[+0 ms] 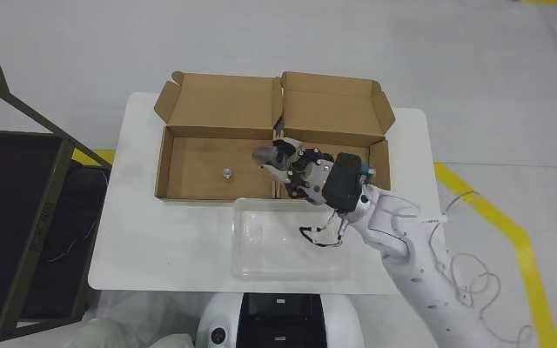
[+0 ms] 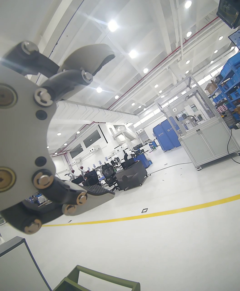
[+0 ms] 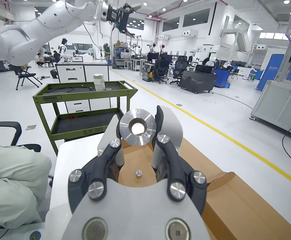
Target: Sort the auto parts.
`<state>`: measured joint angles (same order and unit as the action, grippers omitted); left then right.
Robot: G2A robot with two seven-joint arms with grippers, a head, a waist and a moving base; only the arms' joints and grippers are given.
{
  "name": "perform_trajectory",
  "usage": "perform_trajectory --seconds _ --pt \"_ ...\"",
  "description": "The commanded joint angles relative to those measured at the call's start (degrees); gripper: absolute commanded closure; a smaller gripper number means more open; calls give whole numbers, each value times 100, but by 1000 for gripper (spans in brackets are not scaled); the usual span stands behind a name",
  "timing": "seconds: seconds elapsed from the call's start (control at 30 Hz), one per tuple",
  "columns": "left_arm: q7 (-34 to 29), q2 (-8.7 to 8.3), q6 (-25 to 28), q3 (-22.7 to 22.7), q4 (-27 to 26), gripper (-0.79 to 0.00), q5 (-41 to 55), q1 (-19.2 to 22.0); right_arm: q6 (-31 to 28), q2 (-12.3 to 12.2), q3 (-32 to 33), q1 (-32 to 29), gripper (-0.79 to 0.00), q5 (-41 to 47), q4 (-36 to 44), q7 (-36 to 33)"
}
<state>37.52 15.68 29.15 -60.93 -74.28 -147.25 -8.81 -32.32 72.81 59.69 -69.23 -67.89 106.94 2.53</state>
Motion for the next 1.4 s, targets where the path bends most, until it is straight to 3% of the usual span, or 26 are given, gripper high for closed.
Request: perform_trajectory --seconds 0.0,0.77,1.37 --pt "0 0 0 0 0 -785 0 0 199 35 -162 124 0 -108 -158 -173" --pt "0 0 0 0 0 -785 0 0 1422 716 -1904 1865 0 -246 -2637 -1572" --pt "0 0 0 0 0 -785 0 0 1837 1386 -2588 2773 0 -6 -4552 -1832"
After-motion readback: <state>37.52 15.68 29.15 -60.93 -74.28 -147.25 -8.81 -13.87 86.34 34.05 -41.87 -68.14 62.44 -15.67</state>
